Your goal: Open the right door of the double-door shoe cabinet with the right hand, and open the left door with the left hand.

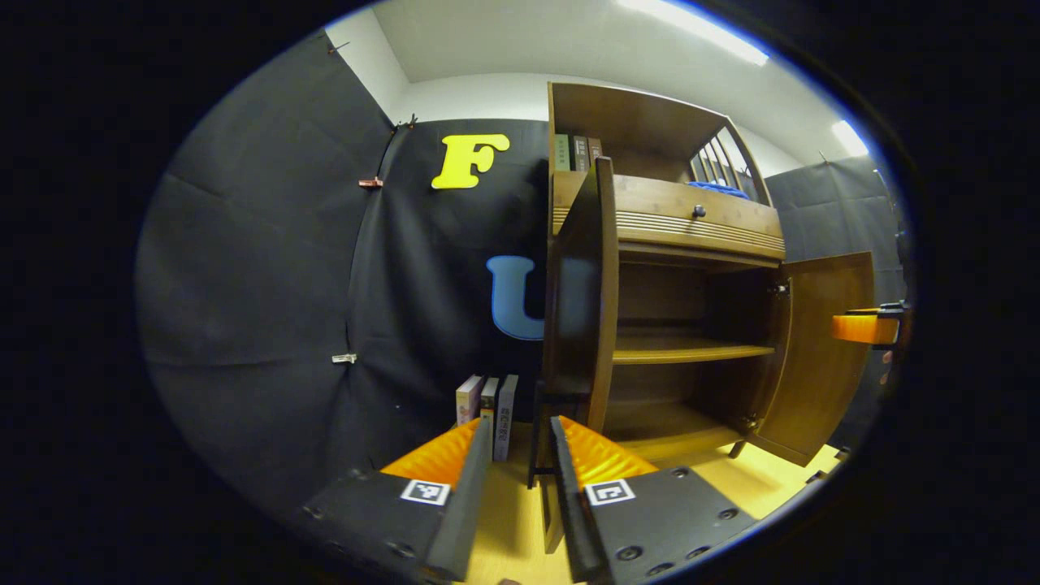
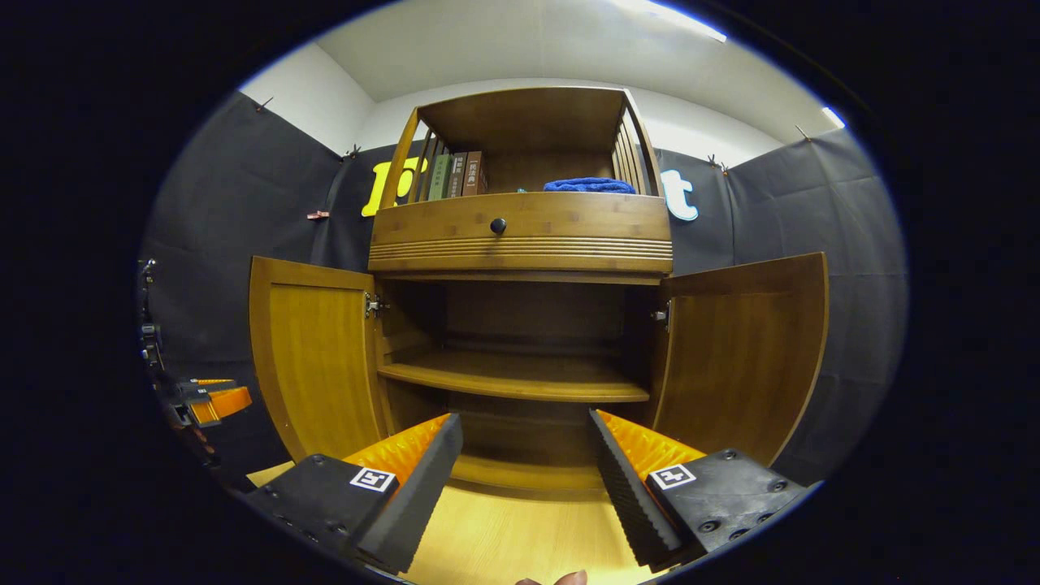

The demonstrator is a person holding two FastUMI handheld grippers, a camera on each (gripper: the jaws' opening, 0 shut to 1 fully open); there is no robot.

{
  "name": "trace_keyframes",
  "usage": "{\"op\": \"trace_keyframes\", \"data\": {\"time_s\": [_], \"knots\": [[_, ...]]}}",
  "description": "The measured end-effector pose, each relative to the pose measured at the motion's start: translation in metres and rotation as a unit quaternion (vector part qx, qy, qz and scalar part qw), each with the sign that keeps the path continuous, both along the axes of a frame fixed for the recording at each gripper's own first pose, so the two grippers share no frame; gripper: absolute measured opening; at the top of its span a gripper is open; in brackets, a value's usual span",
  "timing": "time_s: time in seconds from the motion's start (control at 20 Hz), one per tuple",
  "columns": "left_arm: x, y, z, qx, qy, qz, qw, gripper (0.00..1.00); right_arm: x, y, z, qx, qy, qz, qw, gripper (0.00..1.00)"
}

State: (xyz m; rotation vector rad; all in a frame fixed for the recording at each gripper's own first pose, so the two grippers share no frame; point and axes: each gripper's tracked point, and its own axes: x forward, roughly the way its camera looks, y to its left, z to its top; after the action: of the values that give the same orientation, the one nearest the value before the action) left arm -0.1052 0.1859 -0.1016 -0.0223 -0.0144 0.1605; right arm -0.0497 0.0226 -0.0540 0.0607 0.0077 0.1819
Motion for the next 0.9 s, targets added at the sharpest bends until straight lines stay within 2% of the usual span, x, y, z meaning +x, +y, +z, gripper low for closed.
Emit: {"op": "trace_keyframes", "data": {"time_s": [0.2, 0.3, 0.4, 0.5, 0.75, 0.9], "knots": [[-0.011, -0.018, 0.015, 0.001, -0.013, 0.0, 1.0, 0.93, 0.01, 0.006, 0.002, 0.005, -0.003, -0.003, 1.0, 0.98], [-0.013, -0.037, 0.021, -0.001, -0.017, -0.016, 1.0, 0.96, 0.014, 0.0, 0.007, 0.004, -0.012, -0.021, 1.0, 0.98], [-0.015, -0.054, 0.025, -0.004, -0.017, -0.025, 1.0, 0.95, 0.018, -0.004, 0.008, 0.002, -0.018, -0.033, 0.999, 0.95], [-0.014, -0.075, 0.023, -0.016, -0.015, -0.038, 0.999, 0.95, 0.022, -0.01, 0.01, 0.0, -0.024, -0.042, 0.999, 0.98], [-0.006, -0.11, 0.026, -0.007, -0.015, -0.044, 0.999, 0.94, 0.034, -0.029, 0.017, -0.008, -0.04, -0.066, 0.997, 0.95], [0.005, -0.123, 0.027, -0.007, -0.013, -0.048, 0.999, 0.94, 0.04, -0.026, 0.013, -0.018, -0.034, -0.065, 0.997, 0.95]]}}
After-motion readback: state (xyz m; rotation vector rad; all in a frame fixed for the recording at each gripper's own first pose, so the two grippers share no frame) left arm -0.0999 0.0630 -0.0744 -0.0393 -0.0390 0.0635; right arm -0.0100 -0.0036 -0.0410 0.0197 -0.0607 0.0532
